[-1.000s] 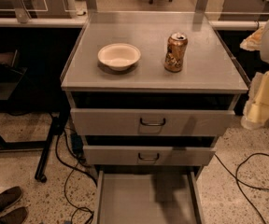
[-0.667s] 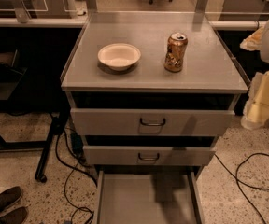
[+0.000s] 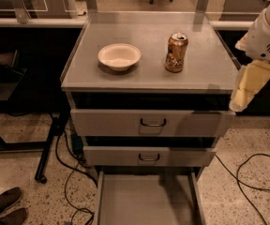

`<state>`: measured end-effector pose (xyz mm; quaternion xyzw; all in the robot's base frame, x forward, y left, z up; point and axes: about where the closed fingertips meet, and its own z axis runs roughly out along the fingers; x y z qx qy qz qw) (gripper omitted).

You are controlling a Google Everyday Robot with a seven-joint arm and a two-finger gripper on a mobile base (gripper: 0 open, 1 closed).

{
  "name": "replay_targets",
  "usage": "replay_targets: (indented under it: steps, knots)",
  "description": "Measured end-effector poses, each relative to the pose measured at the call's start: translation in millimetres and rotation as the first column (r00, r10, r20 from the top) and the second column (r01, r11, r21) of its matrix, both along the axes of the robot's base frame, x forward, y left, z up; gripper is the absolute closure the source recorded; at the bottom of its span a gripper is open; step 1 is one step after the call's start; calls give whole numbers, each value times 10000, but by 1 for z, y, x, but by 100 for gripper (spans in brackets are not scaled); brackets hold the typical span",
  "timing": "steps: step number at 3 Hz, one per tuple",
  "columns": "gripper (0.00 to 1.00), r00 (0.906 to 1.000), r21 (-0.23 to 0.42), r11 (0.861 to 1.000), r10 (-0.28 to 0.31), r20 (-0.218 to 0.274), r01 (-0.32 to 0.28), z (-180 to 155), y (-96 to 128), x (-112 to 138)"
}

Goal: Place orange can into bottom drawer

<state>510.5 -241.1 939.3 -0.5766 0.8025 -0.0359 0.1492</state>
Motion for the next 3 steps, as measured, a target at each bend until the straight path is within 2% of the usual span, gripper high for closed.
replay_targets:
  steps: [1, 2, 3]
  knots:
    - [0, 10000, 32, 10000, -13, 15, 13, 0, 0, 1]
    - [0, 9971, 874, 9945, -613, 452, 572, -11, -7, 39]
    - [0, 9833, 1931, 9677, -1748, 507, 1620, -43, -27, 124]
